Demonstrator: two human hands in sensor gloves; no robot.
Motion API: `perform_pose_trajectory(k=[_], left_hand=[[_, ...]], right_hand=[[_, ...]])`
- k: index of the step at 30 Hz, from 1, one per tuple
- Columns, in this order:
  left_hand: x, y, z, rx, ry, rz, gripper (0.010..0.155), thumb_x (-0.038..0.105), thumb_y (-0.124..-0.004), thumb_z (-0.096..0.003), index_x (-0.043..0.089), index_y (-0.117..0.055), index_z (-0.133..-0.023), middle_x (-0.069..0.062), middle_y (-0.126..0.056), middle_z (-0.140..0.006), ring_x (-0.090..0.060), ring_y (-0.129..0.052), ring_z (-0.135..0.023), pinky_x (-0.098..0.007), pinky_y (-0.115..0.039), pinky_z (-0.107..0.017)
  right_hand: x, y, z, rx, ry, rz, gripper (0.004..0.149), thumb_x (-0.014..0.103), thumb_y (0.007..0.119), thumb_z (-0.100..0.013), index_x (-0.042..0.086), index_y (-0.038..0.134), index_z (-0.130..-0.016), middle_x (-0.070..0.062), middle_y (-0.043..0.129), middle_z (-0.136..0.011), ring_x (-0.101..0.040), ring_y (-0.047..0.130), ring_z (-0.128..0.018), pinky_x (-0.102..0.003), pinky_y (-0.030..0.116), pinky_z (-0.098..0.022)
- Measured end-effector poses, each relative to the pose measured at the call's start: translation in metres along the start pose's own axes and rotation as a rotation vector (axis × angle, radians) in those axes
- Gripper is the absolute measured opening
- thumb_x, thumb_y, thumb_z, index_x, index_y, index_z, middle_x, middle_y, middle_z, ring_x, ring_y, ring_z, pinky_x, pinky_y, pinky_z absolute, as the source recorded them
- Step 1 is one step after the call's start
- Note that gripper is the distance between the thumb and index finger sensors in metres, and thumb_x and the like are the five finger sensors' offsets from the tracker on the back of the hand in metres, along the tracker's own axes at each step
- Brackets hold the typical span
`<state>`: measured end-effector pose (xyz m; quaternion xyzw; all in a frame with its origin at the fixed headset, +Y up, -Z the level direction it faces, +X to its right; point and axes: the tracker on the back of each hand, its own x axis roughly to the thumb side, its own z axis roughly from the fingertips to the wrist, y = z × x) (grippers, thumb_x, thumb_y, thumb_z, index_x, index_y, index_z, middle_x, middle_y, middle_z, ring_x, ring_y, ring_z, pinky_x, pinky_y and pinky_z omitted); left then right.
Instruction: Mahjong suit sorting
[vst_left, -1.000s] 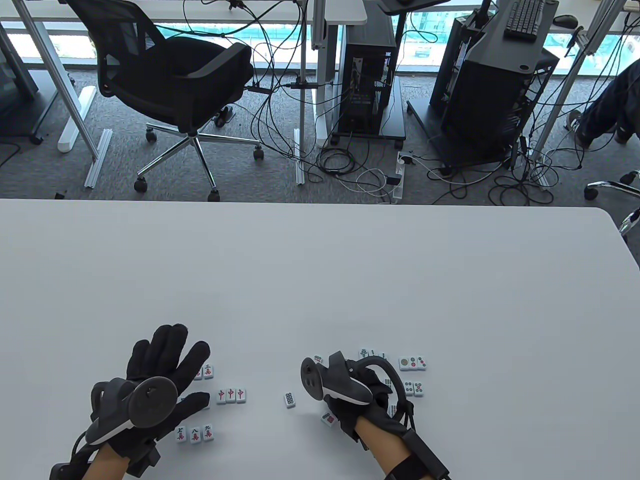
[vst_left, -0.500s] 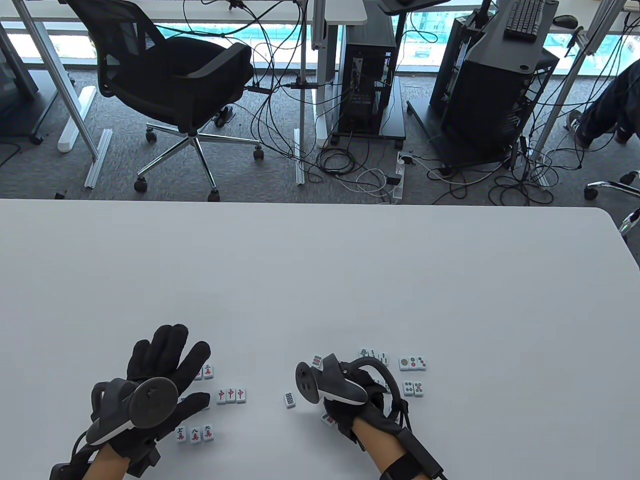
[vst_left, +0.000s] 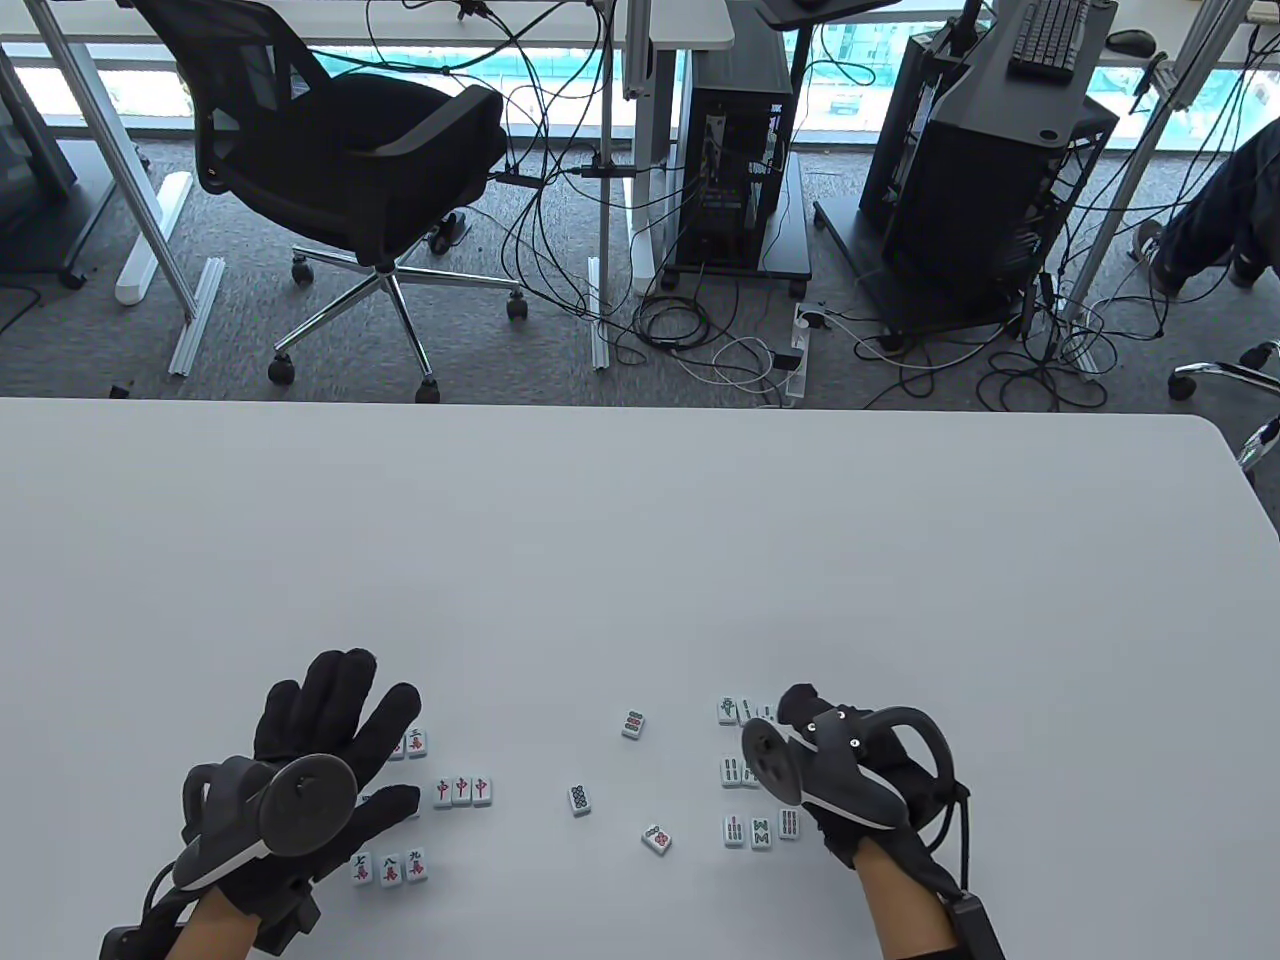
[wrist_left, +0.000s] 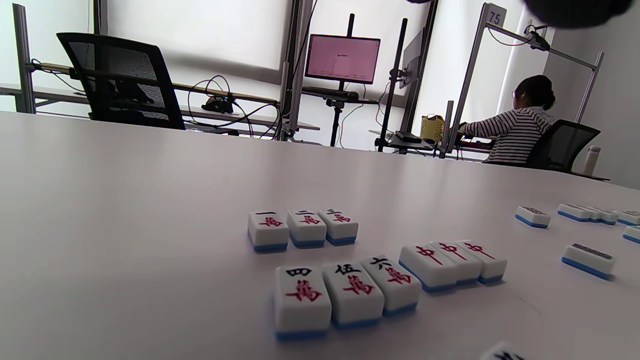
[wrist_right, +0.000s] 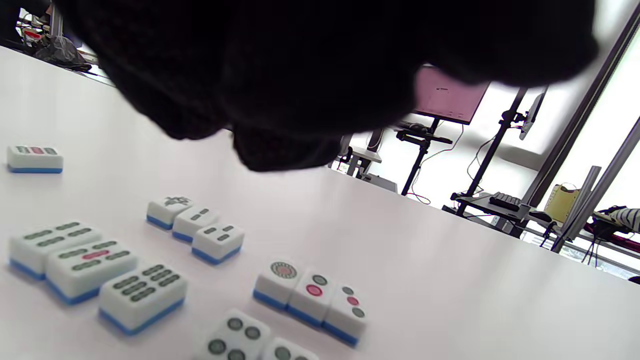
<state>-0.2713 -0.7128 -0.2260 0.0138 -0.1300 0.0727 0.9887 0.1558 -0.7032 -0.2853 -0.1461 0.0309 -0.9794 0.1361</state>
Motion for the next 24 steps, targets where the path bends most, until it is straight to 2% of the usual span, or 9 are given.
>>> perform_pose_trajectory(k=[3, 8, 13, 24], left_hand=[[0.000, 0.000, 0.000, -0.003, 0.001, 0.002, 0.082, 0.072, -0.064, -0.0364, 0.045, -0.032, -0.107, 0.014, 0.004, -0.113, -0.021, -0.003, -0.114, -0.058, -0.016, -0.082], [0.001, -0.002, -0.001, -0.013, 0.001, -0.004, 0.082, 0.072, -0.064, -0.0364, 0.044, -0.032, -0.107, 0.014, 0.004, -0.113, -0.021, -0.003, -0.114, -0.058, -0.016, -0.082], [0.001, -0.003, -0.001, -0.029, 0.002, -0.008, 0.082, 0.072, -0.064, -0.0363, 0.044, -0.032, -0.107, 0.013, 0.004, -0.113, -0.021, -0.003, -0.114, -0.058, -0.016, -0.082], [0.002, -0.003, -0.002, -0.033, 0.005, -0.003, 0.082, 0.071, -0.064, -0.0365, 0.044, -0.033, -0.107, 0.013, 0.003, -0.113, -0.021, -0.003, -0.114, -0.058, -0.016, -0.082]], right_hand=[[-0.015, 0.017, 0.008, 0.071, 0.031, 0.036, 0.060, 0.036, 0.088, -0.033, 0.006, 0.078, -0.085, -0.004, 0.098, -0.049, -0.010, 0.093, -0.019, -0.028, 0.086, -0.015], [-0.020, 0.050, 0.015, 0.156, 0.014, 0.096, 0.060, 0.035, 0.087, -0.033, 0.007, 0.077, -0.085, -0.003, 0.098, -0.051, -0.010, 0.094, -0.020, -0.029, 0.087, -0.016], [-0.018, 0.059, 0.012, 0.203, 0.020, 0.065, 0.059, 0.034, 0.087, -0.034, 0.008, 0.077, -0.086, -0.004, 0.098, -0.052, -0.011, 0.094, -0.021, -0.029, 0.087, -0.017], [-0.019, 0.071, 0.008, 0.227, 0.042, 0.038, 0.058, 0.033, 0.086, -0.035, 0.008, 0.076, -0.087, -0.004, 0.097, -0.052, -0.011, 0.094, -0.021, -0.030, 0.087, -0.017]])
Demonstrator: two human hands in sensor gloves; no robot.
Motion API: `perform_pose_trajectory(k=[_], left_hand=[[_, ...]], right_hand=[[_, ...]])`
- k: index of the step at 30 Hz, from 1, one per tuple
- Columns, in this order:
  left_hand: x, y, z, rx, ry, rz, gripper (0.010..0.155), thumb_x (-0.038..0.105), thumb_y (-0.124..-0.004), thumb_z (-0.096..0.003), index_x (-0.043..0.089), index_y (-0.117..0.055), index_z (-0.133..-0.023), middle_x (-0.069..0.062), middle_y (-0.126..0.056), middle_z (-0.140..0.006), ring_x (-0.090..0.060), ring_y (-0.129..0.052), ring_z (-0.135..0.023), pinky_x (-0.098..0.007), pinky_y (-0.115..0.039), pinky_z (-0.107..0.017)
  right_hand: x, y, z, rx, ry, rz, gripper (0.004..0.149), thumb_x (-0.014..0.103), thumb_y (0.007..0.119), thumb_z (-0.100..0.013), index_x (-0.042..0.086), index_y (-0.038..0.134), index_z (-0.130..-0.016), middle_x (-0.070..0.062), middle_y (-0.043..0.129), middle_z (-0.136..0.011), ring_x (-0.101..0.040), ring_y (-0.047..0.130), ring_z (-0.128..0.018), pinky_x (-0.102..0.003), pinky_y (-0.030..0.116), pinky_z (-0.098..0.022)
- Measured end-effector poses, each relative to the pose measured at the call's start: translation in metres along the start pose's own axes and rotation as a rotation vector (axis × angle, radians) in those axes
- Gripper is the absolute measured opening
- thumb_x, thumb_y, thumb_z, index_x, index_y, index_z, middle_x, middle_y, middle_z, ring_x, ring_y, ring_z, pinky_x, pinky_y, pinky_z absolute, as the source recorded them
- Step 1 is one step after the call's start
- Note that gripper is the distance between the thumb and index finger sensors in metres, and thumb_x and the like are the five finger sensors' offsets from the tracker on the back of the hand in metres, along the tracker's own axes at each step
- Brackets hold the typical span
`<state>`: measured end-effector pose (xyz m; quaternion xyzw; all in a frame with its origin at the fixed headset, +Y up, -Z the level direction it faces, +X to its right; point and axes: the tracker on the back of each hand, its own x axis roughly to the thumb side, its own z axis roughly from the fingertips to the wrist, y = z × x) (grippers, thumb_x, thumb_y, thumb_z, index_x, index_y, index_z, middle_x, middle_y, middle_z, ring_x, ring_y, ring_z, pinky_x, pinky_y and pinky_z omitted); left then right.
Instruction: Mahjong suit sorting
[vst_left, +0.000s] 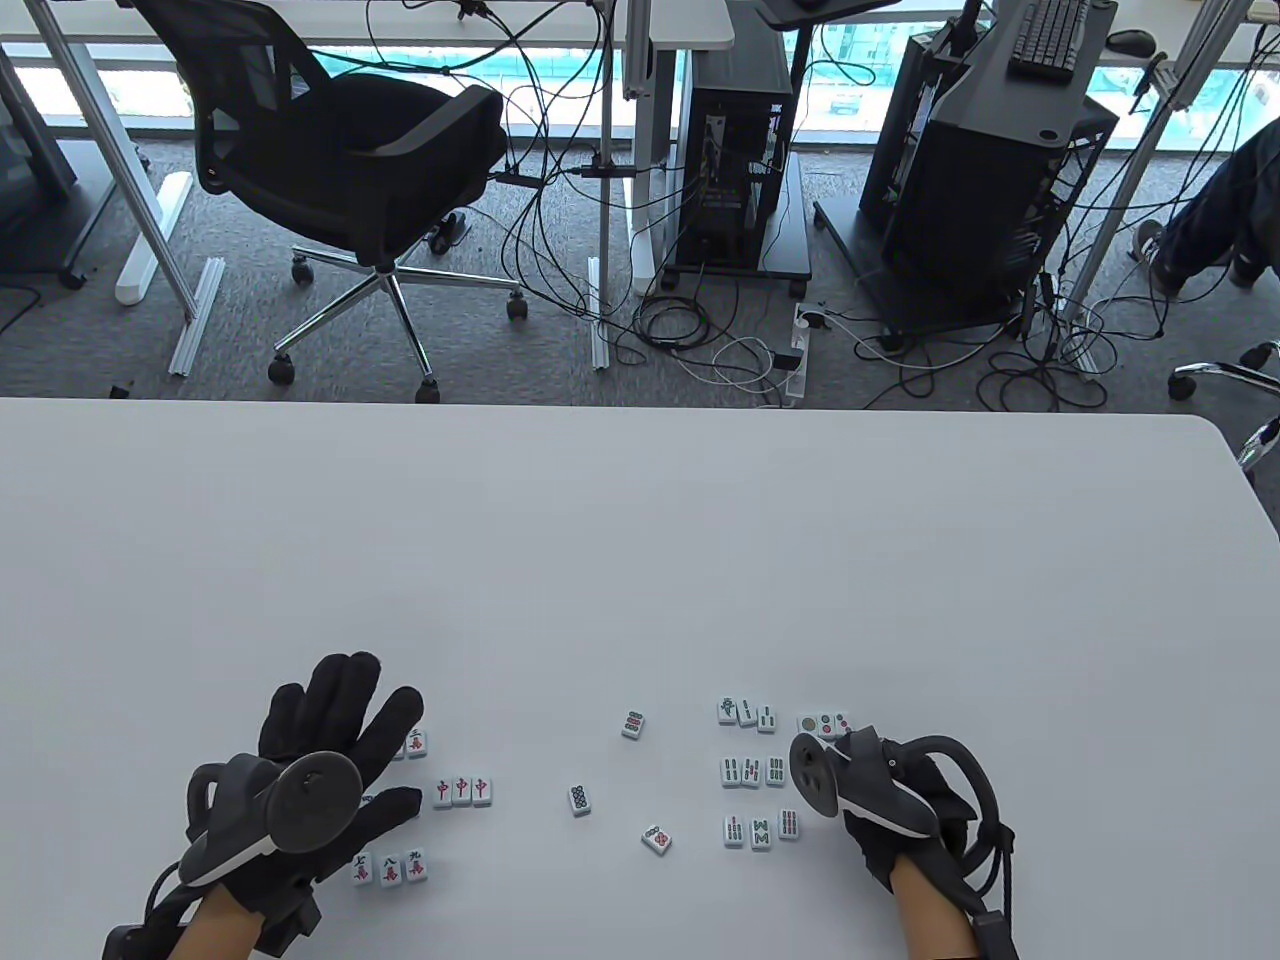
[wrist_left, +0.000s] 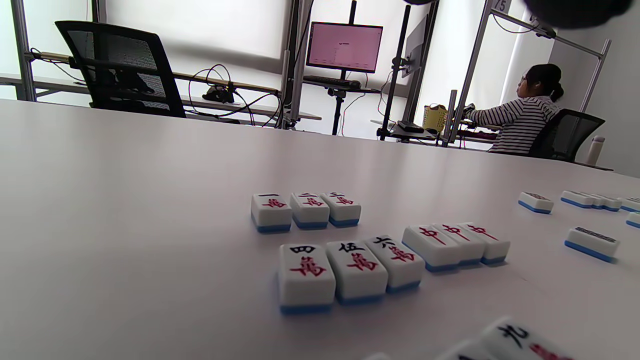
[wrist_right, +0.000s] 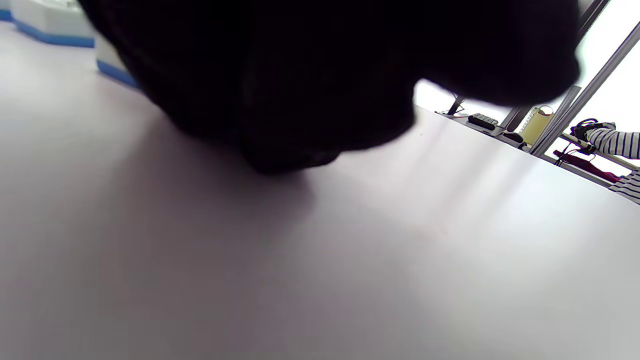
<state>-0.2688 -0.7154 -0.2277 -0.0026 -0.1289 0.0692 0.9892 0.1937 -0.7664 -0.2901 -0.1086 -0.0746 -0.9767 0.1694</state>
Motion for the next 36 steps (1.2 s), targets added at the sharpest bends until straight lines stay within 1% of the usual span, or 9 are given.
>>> perform_pose_trajectory(k=[3, 8, 12, 13, 16, 20, 24, 28, 36], left_hand=[[0.000, 0.000, 0.000, -0.003, 0.001, 0.000, 0.082, 0.071, -0.064, -0.0364, 0.044, -0.033, -0.107, 0.013, 0.003, -0.113, -0.021, -0.003, -0.114, -0.058, -0.016, -0.082], [-0.001, 0.000, 0.000, 0.000, 0.002, 0.003, 0.082, 0.071, -0.064, -0.0364, 0.044, -0.033, -0.107, 0.013, 0.003, -0.113, -0.021, -0.003, -0.114, -0.058, -0.016, -0.082], [-0.001, 0.000, -0.001, 0.000, 0.001, 0.002, 0.082, 0.071, -0.064, -0.0364, 0.044, -0.033, -0.107, 0.013, 0.003, -0.113, -0.021, -0.003, -0.114, -0.058, -0.016, -0.082], [0.000, 0.000, -0.001, -0.002, 0.001, 0.001, 0.082, 0.071, -0.064, -0.0364, 0.044, -0.033, -0.107, 0.013, 0.003, -0.113, -0.021, -0.003, -0.114, -0.058, -0.017, -0.082], [0.000, 0.000, 0.000, -0.004, 0.000, -0.002, 0.082, 0.071, -0.064, -0.0363, 0.044, -0.033, -0.107, 0.013, 0.003, -0.113, -0.021, -0.003, -0.114, -0.058, -0.016, -0.082], [0.000, 0.001, 0.000, 0.004, -0.002, 0.003, 0.082, 0.071, -0.064, -0.0364, 0.044, -0.033, -0.107, 0.013, 0.003, -0.113, -0.021, -0.003, -0.114, -0.058, -0.016, -0.082], [0.000, 0.002, 0.001, 0.009, -0.006, 0.006, 0.082, 0.071, -0.064, -0.0364, 0.044, -0.033, -0.107, 0.013, 0.003, -0.113, -0.021, -0.003, -0.114, -0.058, -0.016, -0.082], [0.000, 0.002, 0.001, 0.012, -0.009, 0.007, 0.082, 0.071, -0.064, -0.0363, 0.044, -0.033, -0.107, 0.013, 0.003, -0.113, -0.021, -0.003, -0.114, -0.058, -0.016, -0.082], [0.001, 0.001, 0.001, 0.014, -0.012, 0.006, 0.082, 0.071, -0.064, -0.0364, 0.044, -0.032, -0.107, 0.013, 0.003, -0.113, -0.021, -0.003, -0.114, -0.058, -0.016, -0.082]], right_hand=[[-0.001, -0.003, 0.002, 0.005, 0.011, -0.007, 0.059, 0.032, 0.085, -0.036, 0.010, 0.073, -0.090, -0.004, 0.098, -0.054, -0.012, 0.095, -0.023, -0.030, 0.087, -0.018], [0.010, -0.020, 0.009, -0.043, 0.007, 0.009, 0.056, 0.032, 0.083, -0.038, 0.012, 0.075, -0.090, -0.005, 0.099, -0.048, -0.011, 0.092, -0.016, -0.029, 0.085, -0.013], [0.046, -0.038, 0.019, -0.136, -0.155, -0.005, 0.056, 0.033, 0.084, -0.037, 0.016, 0.075, -0.090, -0.004, 0.099, -0.047, -0.010, 0.092, -0.016, -0.029, 0.085, -0.013], [0.061, -0.042, 0.022, -0.137, -0.237, -0.030, 0.056, 0.033, 0.084, -0.037, 0.017, 0.074, -0.091, -0.003, 0.099, -0.047, -0.010, 0.092, -0.016, -0.029, 0.085, -0.013], [0.094, -0.050, 0.027, -0.128, -0.369, -0.033, 0.059, 0.033, 0.084, -0.037, 0.019, 0.070, -0.093, -0.003, 0.099, -0.046, -0.010, 0.092, -0.015, -0.029, 0.084, -0.012], [0.129, -0.055, 0.029, -0.133, -0.474, 0.046, 0.064, 0.033, 0.085, -0.036, 0.018, 0.066, -0.095, -0.003, 0.098, -0.046, -0.009, 0.091, -0.015, -0.028, 0.084, -0.012], [0.155, -0.055, 0.028, -0.103, -0.525, 0.112, 0.065, 0.031, 0.087, -0.035, 0.018, 0.065, -0.095, -0.003, 0.098, -0.046, -0.009, 0.091, -0.014, -0.028, 0.084, -0.012], [0.167, -0.050, 0.027, -0.096, -0.544, 0.200, 0.062, 0.031, 0.087, -0.035, 0.016, 0.068, -0.093, -0.003, 0.098, -0.045, -0.009, 0.090, -0.014, -0.028, 0.083, -0.011], [0.160, -0.051, 0.027, -0.145, -0.554, 0.137, 0.059, 0.034, 0.087, -0.033, 0.009, 0.077, -0.085, -0.002, 0.099, -0.041, -0.008, 0.089, -0.010, -0.027, 0.083, -0.008]])
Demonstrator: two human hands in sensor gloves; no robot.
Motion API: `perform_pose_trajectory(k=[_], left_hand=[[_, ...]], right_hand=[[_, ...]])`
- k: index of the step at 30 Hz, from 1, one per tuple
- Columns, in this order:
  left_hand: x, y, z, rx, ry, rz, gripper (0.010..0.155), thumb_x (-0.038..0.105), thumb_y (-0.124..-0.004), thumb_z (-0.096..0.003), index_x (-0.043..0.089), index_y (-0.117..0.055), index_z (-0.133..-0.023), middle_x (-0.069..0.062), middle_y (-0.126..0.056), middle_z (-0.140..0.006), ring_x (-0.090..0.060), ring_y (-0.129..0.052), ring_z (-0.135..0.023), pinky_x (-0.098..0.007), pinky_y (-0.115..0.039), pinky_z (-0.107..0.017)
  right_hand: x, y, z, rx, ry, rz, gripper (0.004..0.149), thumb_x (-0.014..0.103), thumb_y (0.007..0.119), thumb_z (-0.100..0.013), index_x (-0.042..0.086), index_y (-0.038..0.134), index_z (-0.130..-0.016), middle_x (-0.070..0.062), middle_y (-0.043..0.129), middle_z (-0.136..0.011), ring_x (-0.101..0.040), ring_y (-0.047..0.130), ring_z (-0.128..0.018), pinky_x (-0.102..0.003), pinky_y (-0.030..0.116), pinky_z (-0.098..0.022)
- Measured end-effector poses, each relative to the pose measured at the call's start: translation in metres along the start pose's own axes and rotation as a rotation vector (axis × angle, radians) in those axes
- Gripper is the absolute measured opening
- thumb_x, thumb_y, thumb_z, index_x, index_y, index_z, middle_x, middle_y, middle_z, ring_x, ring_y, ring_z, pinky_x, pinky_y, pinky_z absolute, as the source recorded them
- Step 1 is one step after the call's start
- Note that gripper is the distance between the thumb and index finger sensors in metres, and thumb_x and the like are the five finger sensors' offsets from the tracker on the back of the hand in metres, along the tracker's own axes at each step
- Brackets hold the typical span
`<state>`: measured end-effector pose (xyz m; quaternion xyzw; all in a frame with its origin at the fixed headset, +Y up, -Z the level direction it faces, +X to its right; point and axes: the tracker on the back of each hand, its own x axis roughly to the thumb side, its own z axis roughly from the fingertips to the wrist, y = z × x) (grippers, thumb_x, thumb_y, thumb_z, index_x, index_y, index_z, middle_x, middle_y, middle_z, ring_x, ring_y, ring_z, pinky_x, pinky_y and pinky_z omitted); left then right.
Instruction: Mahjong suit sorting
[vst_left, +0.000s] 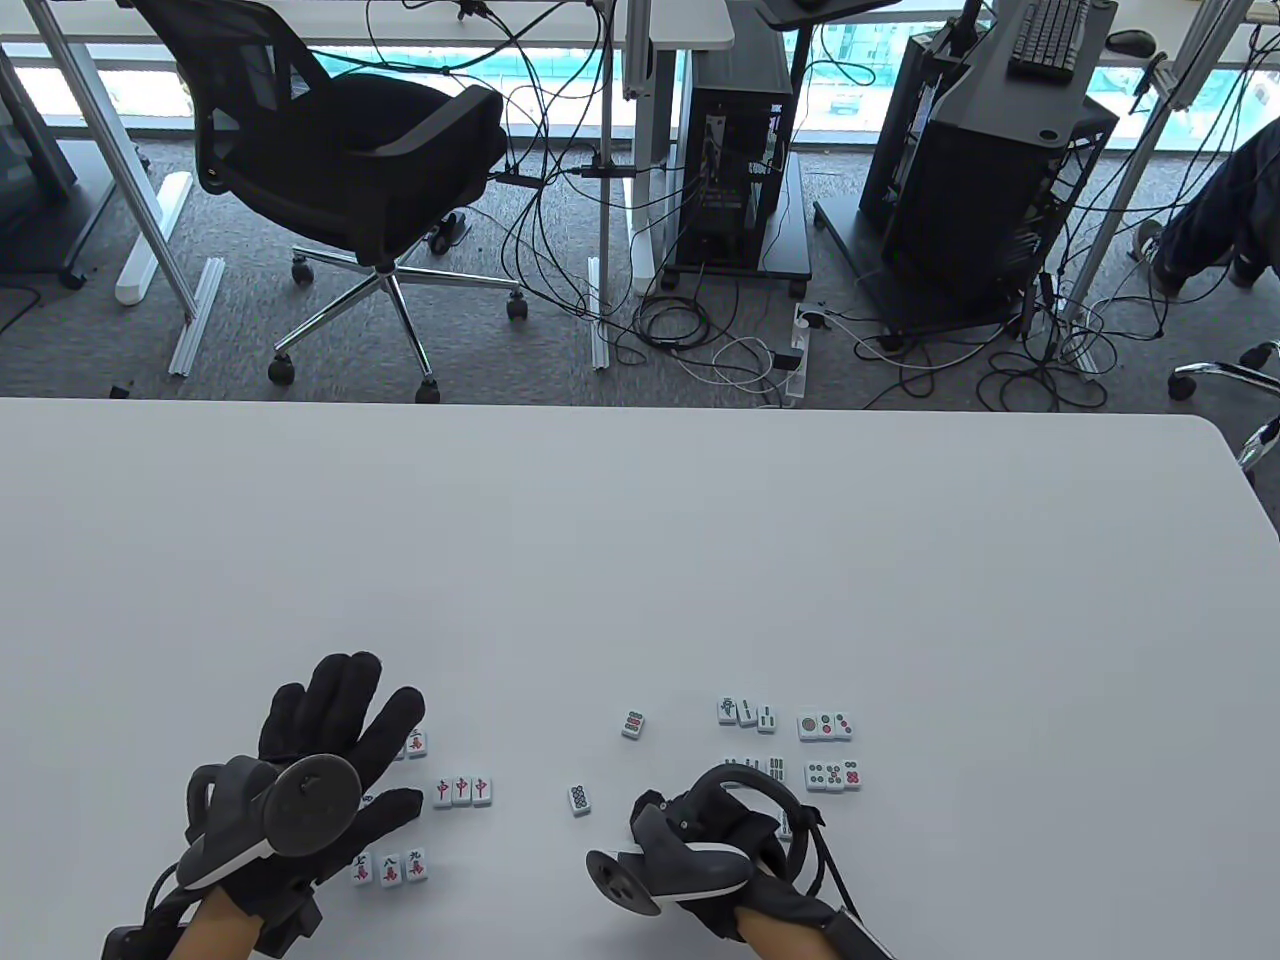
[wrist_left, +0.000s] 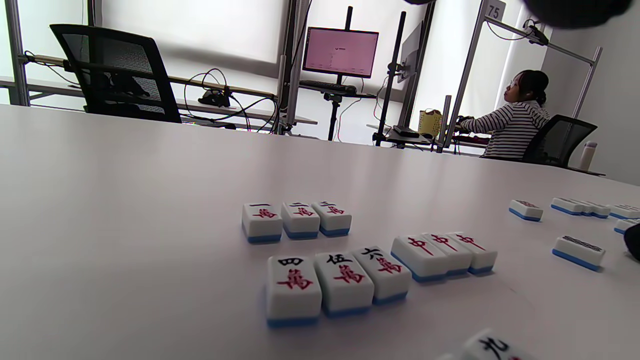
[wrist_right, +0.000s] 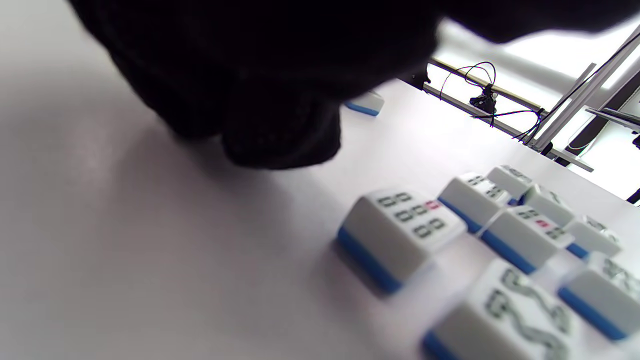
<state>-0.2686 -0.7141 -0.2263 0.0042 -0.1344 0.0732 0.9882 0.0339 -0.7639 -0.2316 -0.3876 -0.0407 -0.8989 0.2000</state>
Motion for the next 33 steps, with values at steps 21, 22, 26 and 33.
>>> perform_pose_trajectory(k=[21, 22, 26, 33], left_hand=[[0.001, -0.001, 0.001, 0.005, -0.004, -0.005, 0.082, 0.072, -0.063, -0.0365, 0.045, -0.030, -0.107, 0.013, 0.005, -0.112, -0.021, -0.002, -0.114, -0.058, -0.016, -0.082], [0.001, -0.001, 0.001, 0.004, -0.004, -0.007, 0.082, 0.072, -0.063, -0.0364, 0.045, -0.030, -0.107, 0.013, 0.004, -0.112, -0.021, -0.002, -0.114, -0.058, -0.016, -0.082], [0.001, -0.001, 0.001, -0.003, -0.003, -0.008, 0.082, 0.072, -0.063, -0.0364, 0.045, -0.030, -0.106, 0.014, 0.004, -0.112, -0.021, -0.003, -0.114, -0.058, -0.016, -0.082], [0.001, -0.001, 0.001, -0.006, 0.000, -0.004, 0.082, 0.071, -0.063, -0.0364, 0.045, -0.031, -0.106, 0.013, 0.004, -0.112, -0.021, -0.003, -0.114, -0.058, -0.016, -0.082]], right_hand=[[-0.096, 0.028, 0.104, 0.050, 0.462, -0.104, 0.059, 0.035, 0.086, -0.034, 0.006, 0.078, -0.085, -0.002, 0.099, -0.041, -0.008, 0.091, -0.011, -0.027, 0.084, -0.009], [-0.095, 0.034, 0.104, 0.062, 0.463, -0.113, 0.059, 0.035, 0.086, -0.034, 0.007, 0.078, -0.085, -0.002, 0.099, -0.042, -0.008, 0.091, -0.011, -0.027, 0.084, -0.009], [-0.091, 0.047, 0.099, 0.085, 0.456, -0.129, 0.059, 0.035, 0.086, -0.034, 0.007, 0.077, -0.085, -0.002, 0.099, -0.042, -0.008, 0.091, -0.012, -0.027, 0.085, -0.009], [-0.091, 0.055, 0.088, 0.108, 0.460, -0.141, 0.058, 0.034, 0.085, -0.035, 0.008, 0.076, -0.086, -0.002, 0.099, -0.043, -0.009, 0.091, -0.013, -0.028, 0.085, -0.010]])
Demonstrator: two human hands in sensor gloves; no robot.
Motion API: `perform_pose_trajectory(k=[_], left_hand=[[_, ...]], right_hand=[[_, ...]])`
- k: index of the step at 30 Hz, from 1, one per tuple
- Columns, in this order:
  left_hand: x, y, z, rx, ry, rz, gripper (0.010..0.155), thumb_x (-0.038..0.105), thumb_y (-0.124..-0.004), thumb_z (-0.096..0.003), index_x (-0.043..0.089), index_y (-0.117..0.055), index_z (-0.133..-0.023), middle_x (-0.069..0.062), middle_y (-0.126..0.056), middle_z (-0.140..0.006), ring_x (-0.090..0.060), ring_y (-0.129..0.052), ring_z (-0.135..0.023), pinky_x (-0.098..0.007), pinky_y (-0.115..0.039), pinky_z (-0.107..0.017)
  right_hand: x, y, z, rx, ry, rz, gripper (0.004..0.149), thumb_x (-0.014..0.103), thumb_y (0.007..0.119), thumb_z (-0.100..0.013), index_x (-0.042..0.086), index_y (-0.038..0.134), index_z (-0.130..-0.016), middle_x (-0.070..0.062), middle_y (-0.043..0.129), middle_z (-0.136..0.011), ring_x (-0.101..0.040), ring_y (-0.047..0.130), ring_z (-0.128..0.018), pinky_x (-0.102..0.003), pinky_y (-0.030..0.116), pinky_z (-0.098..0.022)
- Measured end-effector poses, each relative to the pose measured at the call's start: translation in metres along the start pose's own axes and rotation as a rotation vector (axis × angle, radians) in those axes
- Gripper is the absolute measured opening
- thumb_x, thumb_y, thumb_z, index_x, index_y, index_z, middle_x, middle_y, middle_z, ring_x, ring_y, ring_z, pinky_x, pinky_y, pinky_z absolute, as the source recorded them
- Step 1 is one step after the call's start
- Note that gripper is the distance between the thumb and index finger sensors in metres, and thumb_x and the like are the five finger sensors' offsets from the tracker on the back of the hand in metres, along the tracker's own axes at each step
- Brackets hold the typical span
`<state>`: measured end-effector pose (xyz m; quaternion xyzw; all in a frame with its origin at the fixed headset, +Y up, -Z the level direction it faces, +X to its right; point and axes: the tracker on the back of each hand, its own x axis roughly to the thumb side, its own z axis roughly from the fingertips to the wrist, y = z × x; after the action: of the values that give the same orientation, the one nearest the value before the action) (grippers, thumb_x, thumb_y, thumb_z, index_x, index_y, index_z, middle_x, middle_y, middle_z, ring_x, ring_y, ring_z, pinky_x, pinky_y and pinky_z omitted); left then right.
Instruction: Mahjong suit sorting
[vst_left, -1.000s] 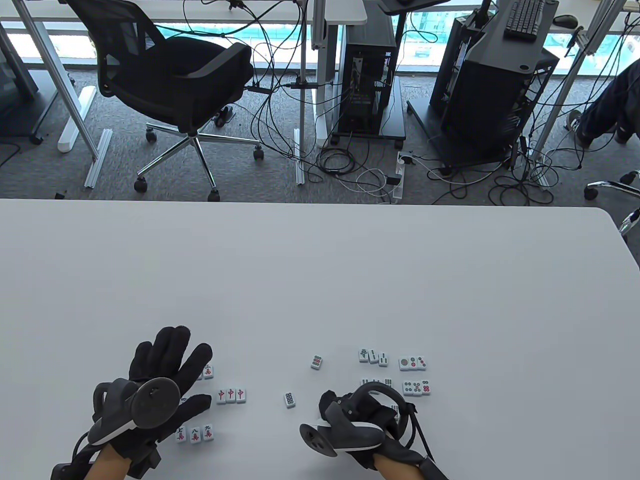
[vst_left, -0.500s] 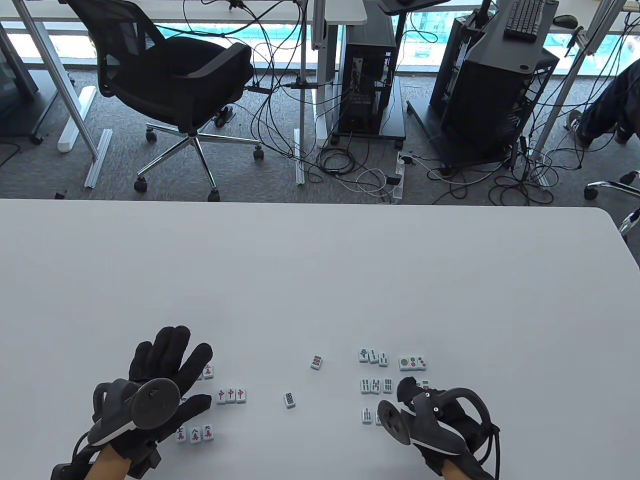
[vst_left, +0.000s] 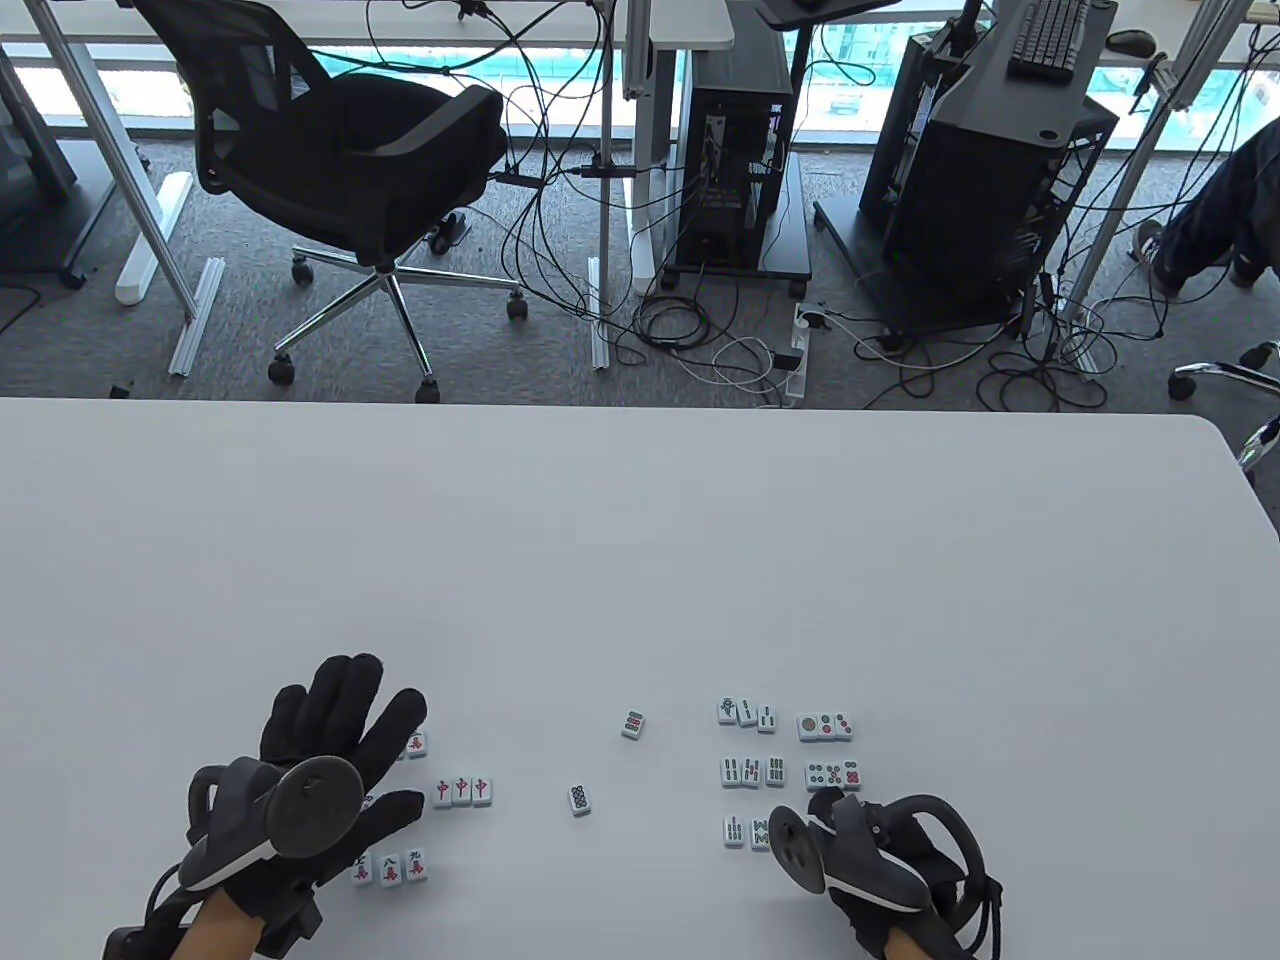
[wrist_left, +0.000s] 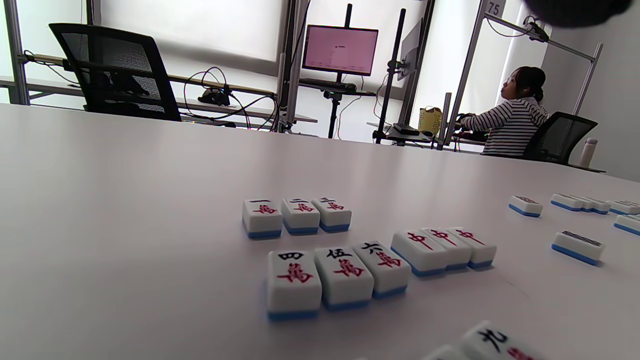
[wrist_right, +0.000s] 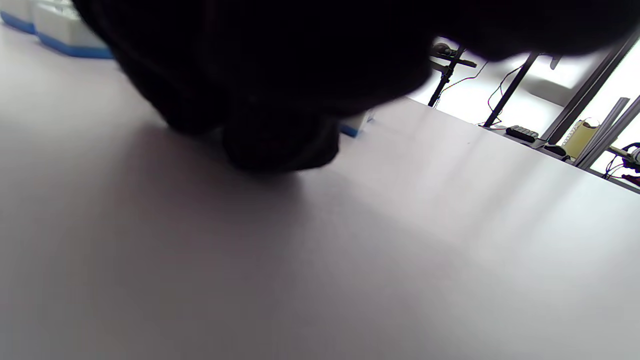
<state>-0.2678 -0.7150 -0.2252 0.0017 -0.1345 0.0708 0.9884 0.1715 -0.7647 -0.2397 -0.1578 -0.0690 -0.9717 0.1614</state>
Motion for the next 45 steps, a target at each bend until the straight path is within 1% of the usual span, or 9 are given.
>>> perform_pose_trajectory(k=[5, 10, 14, 19, 23, 27, 35, 39, 45], left_hand=[[0.000, 0.000, 0.000, 0.000, 0.000, 0.002, 0.082, 0.071, -0.063, -0.0364, 0.045, -0.031, -0.107, 0.014, 0.004, -0.112, -0.021, -0.003, -0.114, -0.058, -0.016, -0.082], [0.000, -0.001, -0.001, -0.005, -0.003, -0.005, 0.082, 0.071, -0.063, -0.0363, 0.045, -0.031, -0.107, 0.013, 0.004, -0.112, -0.021, -0.002, -0.114, -0.058, -0.016, -0.082], [0.000, -0.001, -0.001, -0.006, 0.000, -0.002, 0.082, 0.071, -0.063, -0.0364, 0.045, -0.031, -0.107, 0.013, 0.004, -0.112, -0.021, -0.002, -0.114, -0.058, -0.016, -0.082], [0.001, -0.002, -0.001, -0.007, -0.006, -0.005, 0.082, 0.072, -0.063, -0.0364, 0.045, -0.031, -0.107, 0.013, 0.004, -0.112, -0.020, -0.002, -0.114, -0.058, -0.016, -0.082], [0.000, 0.000, -0.001, 0.000, -0.006, 0.005, 0.082, 0.072, -0.063, -0.0364, 0.045, -0.031, -0.107, 0.014, 0.004, -0.112, -0.020, -0.002, -0.114, -0.058, -0.016, -0.082], [0.000, 0.001, 0.000, 0.007, -0.010, 0.014, 0.082, 0.071, -0.063, -0.0364, 0.045, -0.031, -0.107, 0.014, 0.004, -0.113, -0.020, -0.003, -0.114, -0.058, -0.016, -0.082], [0.000, 0.001, -0.001, 0.014, -0.017, 0.021, 0.082, 0.071, -0.064, -0.0364, 0.045, -0.031, -0.107, 0.014, 0.004, -0.113, -0.020, -0.003, -0.114, -0.058, -0.016, -0.082], [0.001, 0.001, 0.000, 0.012, -0.018, 0.018, 0.082, 0.071, -0.064, -0.0364, 0.045, -0.031, -0.107, 0.014, 0.004, -0.113, -0.020, -0.003, -0.114, -0.058, -0.016, -0.082], [0.002, 0.000, 0.000, 0.006, -0.020, 0.010, 0.082, 0.071, -0.064, -0.0363, 0.045, -0.031, -0.107, 0.014, 0.004, -0.113, -0.020, -0.003, -0.114, -0.058, -0.017, -0.082]], right_hand=[[-0.001, -0.003, 0.000, 0.018, 0.013, 0.006, 0.060, 0.034, 0.085, -0.035, 0.010, 0.074, -0.089, -0.004, 0.100, -0.047, -0.011, 0.093, -0.016, -0.029, 0.086, -0.012], [0.006, -0.026, 0.000, -0.021, -0.016, -0.024, 0.059, 0.034, 0.085, -0.036, 0.011, 0.075, -0.089, -0.004, 0.100, -0.046, -0.011, 0.093, -0.015, -0.029, 0.085, -0.012], [0.031, -0.048, -0.006, -0.065, -0.116, -0.065, 0.057, 0.035, 0.084, -0.036, 0.011, 0.078, -0.087, -0.005, 0.100, -0.046, -0.011, 0.093, -0.015, -0.030, 0.085, -0.012], [0.088, -0.066, -0.029, -0.092, -0.271, -0.054, 0.059, 0.036, 0.084, -0.036, 0.012, 0.075, -0.089, -0.005, 0.100, -0.048, -0.012, 0.093, -0.017, -0.030, 0.085, -0.013], [0.129, -0.070, -0.046, -0.084, -0.346, -0.025, 0.062, 0.037, 0.084, -0.036, 0.012, 0.073, -0.091, -0.005, 0.099, -0.049, -0.013, 0.093, -0.018, -0.031, 0.085, -0.014], [0.156, -0.073, -0.062, -0.065, -0.348, 0.013, 0.071, 0.039, 0.084, -0.035, 0.011, 0.063, -0.097, -0.006, 0.098, -0.052, -0.013, 0.093, -0.021, -0.031, 0.085, -0.017], [0.176, -0.071, -0.079, -0.015, -0.352, 0.023, 0.073, 0.039, 0.084, -0.036, 0.010, 0.060, -0.098, -0.007, 0.097, -0.054, -0.014, 0.093, -0.023, -0.032, 0.085, -0.018], [0.182, -0.069, -0.082, 0.011, -0.360, 0.039, 0.065, 0.035, 0.083, -0.037, 0.008, 0.067, -0.094, -0.006, 0.097, -0.050, -0.013, 0.093, -0.020, -0.031, 0.085, -0.016], [0.185, -0.069, -0.079, -0.059, -0.386, 0.059, 0.059, 0.034, 0.086, -0.035, 0.006, 0.076, -0.086, -0.003, 0.099, -0.045, -0.011, 0.092, -0.015, -0.029, 0.085, -0.012]])
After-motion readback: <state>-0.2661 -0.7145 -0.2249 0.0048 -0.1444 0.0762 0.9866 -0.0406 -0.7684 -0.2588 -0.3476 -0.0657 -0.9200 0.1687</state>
